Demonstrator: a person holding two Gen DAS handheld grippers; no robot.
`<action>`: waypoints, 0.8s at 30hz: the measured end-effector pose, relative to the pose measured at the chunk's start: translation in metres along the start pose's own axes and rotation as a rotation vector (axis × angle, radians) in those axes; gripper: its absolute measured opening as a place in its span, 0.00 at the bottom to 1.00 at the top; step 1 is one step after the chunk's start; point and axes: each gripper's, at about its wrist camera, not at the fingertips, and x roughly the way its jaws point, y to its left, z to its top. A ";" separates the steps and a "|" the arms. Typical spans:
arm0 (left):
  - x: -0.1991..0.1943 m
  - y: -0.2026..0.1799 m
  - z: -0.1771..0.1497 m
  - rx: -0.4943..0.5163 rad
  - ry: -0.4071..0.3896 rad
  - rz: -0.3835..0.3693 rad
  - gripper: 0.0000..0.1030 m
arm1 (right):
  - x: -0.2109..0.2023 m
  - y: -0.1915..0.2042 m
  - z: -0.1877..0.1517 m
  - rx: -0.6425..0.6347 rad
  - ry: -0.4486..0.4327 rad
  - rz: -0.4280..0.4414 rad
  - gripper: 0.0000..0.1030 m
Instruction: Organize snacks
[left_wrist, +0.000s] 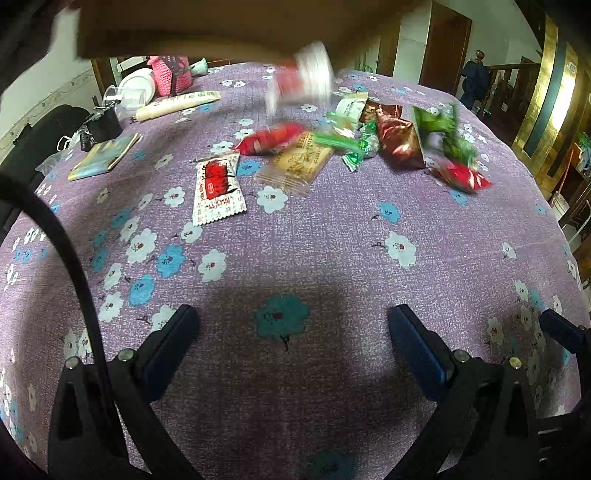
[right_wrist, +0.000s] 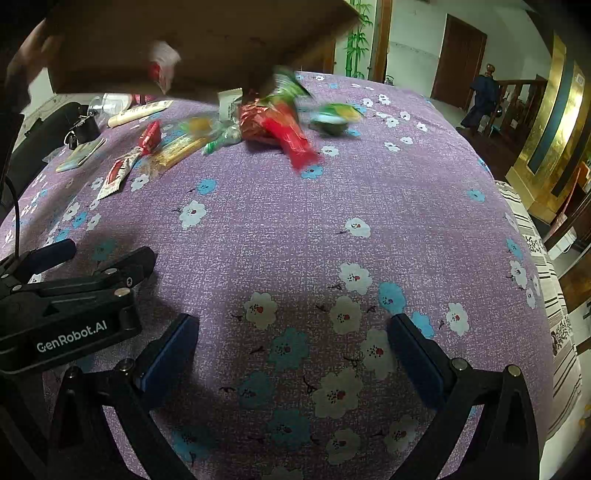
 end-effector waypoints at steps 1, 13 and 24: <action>0.000 0.000 0.000 0.000 0.000 0.000 1.00 | 0.000 0.000 0.000 0.000 0.000 0.000 1.00; 0.000 0.000 0.000 0.000 0.001 0.000 1.00 | 0.002 -0.002 0.003 -0.069 0.019 0.048 1.00; 0.000 0.000 0.000 0.000 0.000 0.000 1.00 | 0.001 -0.017 0.007 -0.074 0.094 0.097 1.00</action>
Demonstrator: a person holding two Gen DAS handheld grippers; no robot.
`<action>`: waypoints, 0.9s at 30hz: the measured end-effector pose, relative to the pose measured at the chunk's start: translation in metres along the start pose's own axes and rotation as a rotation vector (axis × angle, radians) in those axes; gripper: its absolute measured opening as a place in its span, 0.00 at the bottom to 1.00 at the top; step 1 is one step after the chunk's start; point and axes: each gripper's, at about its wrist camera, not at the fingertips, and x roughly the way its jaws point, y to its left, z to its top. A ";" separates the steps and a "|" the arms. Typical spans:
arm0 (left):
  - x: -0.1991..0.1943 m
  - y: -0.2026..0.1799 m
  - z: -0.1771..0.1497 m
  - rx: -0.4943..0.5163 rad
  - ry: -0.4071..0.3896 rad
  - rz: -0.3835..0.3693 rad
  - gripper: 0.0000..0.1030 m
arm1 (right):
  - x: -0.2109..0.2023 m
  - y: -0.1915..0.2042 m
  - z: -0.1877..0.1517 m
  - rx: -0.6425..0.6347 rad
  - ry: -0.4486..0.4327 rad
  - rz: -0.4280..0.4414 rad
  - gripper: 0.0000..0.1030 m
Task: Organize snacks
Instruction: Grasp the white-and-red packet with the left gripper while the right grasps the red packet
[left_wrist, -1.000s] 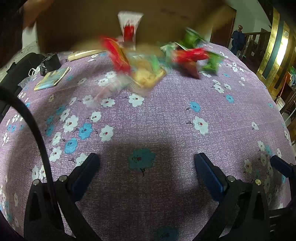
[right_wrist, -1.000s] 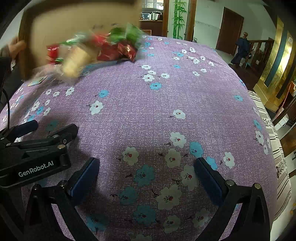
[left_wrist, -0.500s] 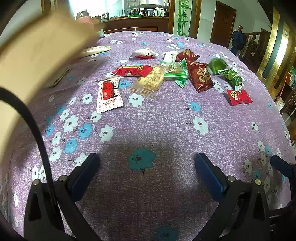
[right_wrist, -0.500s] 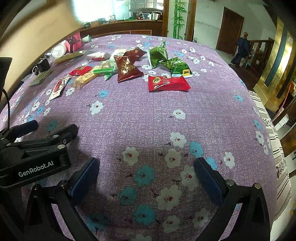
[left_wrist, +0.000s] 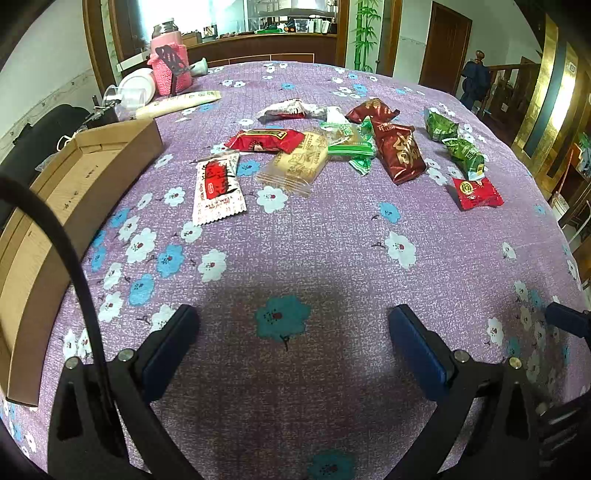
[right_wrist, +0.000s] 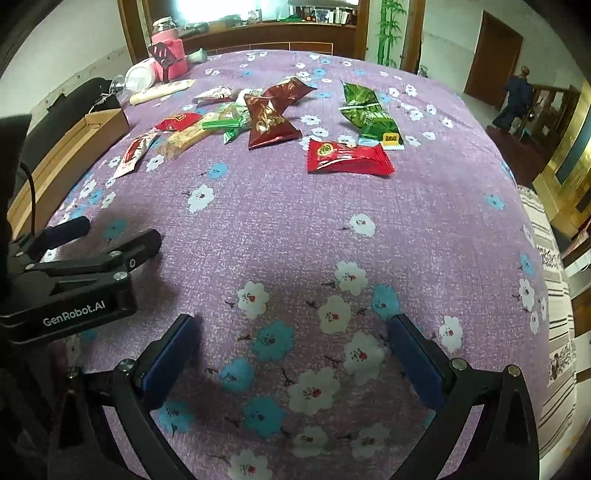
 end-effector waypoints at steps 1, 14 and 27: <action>0.000 0.000 0.000 -0.005 0.000 0.002 1.00 | -0.001 -0.005 0.000 0.016 0.001 0.002 1.00; -0.013 0.024 0.038 0.010 0.010 0.077 0.99 | 0.000 -0.051 0.061 0.077 -0.049 0.010 1.00; 0.019 0.099 0.098 -0.171 0.254 -0.006 0.73 | 0.041 -0.026 0.117 -0.389 -0.038 0.037 0.89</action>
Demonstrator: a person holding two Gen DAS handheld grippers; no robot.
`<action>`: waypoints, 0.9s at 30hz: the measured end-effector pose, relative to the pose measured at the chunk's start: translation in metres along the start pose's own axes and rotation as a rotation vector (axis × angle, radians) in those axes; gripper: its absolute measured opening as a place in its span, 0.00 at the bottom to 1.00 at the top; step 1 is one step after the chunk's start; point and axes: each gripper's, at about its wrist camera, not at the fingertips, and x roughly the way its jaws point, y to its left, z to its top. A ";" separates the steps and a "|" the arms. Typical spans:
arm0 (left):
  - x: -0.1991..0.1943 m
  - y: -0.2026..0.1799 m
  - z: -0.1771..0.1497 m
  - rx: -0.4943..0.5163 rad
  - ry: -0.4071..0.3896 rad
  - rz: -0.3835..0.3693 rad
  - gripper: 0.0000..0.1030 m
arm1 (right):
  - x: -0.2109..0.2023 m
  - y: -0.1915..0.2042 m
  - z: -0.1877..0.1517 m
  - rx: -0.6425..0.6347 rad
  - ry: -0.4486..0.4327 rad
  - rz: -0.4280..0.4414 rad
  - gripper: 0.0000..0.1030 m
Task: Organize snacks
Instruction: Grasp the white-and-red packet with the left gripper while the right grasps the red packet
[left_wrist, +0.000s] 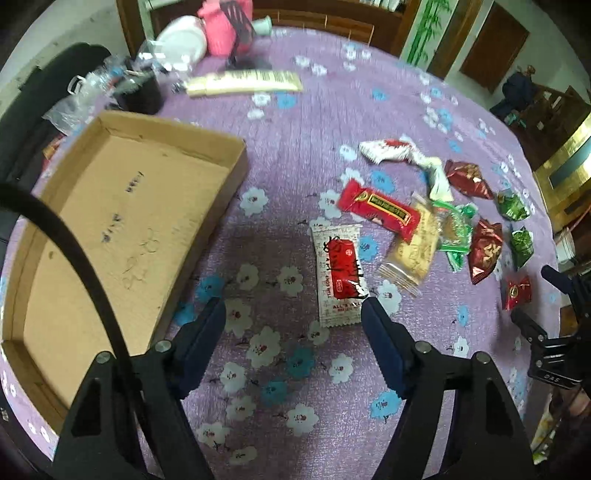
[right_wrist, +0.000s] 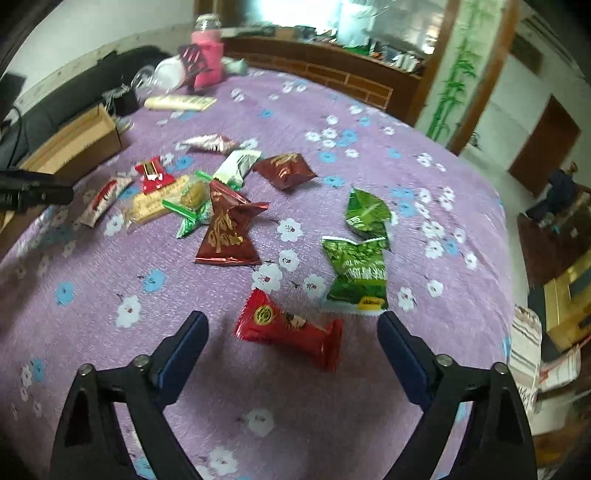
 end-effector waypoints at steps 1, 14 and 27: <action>0.003 -0.002 0.001 0.005 0.007 0.006 0.73 | 0.004 0.000 0.001 -0.021 0.018 -0.003 0.89; 0.043 -0.037 0.035 -0.009 0.202 -0.091 0.76 | 0.024 -0.010 0.001 -0.051 0.116 0.111 0.72; 0.043 -0.035 0.043 -0.017 0.234 -0.163 0.27 | 0.018 -0.011 0.000 0.023 0.128 0.115 0.51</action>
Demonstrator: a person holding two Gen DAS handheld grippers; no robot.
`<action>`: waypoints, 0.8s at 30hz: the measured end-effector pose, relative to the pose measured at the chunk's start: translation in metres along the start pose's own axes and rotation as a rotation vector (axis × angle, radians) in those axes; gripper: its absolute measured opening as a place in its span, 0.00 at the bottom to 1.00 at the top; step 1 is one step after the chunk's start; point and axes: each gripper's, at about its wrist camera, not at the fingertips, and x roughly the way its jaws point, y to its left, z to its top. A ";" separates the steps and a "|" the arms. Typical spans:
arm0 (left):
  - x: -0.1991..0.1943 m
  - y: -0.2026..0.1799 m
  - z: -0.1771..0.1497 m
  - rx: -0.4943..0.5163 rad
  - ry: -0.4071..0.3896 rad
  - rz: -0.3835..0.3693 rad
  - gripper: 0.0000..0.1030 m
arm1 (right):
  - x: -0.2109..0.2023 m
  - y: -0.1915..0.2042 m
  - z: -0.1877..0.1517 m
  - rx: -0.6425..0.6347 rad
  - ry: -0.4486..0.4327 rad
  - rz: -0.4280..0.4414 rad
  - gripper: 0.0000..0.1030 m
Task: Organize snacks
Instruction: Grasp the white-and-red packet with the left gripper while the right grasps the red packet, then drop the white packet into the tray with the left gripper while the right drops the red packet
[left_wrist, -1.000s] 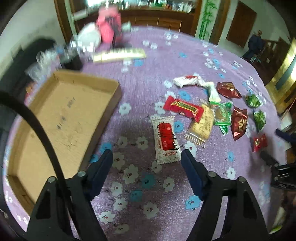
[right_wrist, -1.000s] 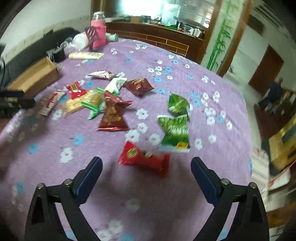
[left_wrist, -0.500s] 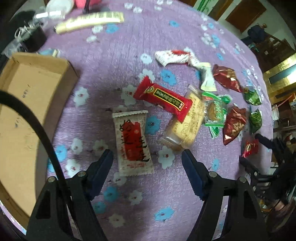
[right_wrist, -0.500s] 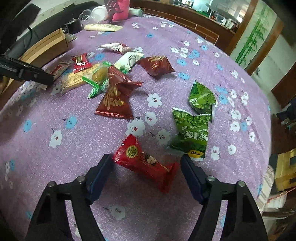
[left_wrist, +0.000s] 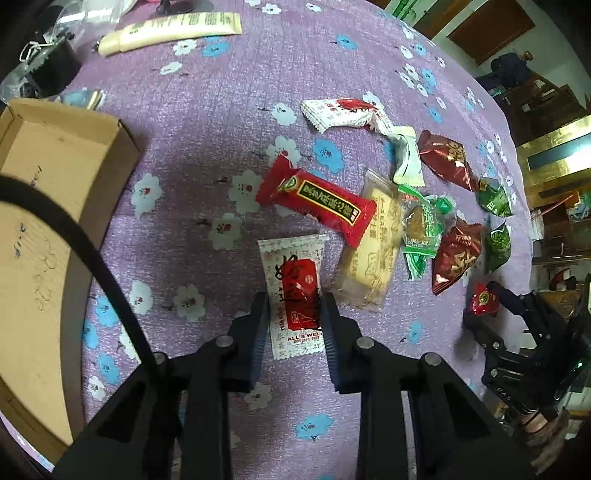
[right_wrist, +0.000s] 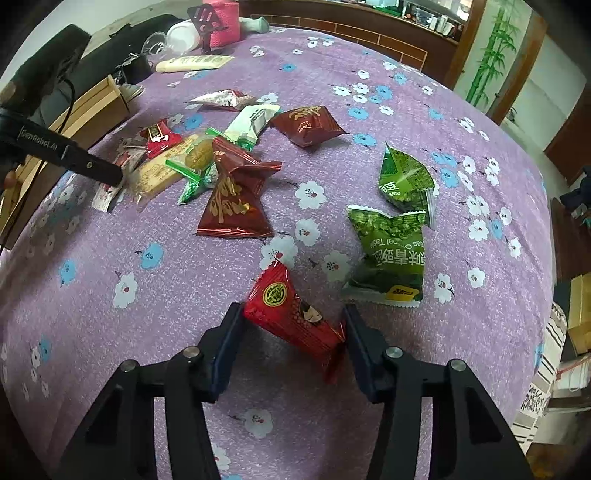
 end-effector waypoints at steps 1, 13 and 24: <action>-0.001 -0.001 -0.002 0.004 -0.005 0.006 0.26 | 0.000 0.000 -0.001 0.007 -0.003 -0.004 0.51; -0.010 0.003 -0.044 0.024 -0.054 -0.047 0.19 | -0.016 0.005 -0.019 0.127 -0.039 -0.004 0.51; -0.036 0.015 -0.113 0.088 -0.228 0.028 0.18 | -0.040 0.047 -0.031 0.203 -0.111 0.018 0.51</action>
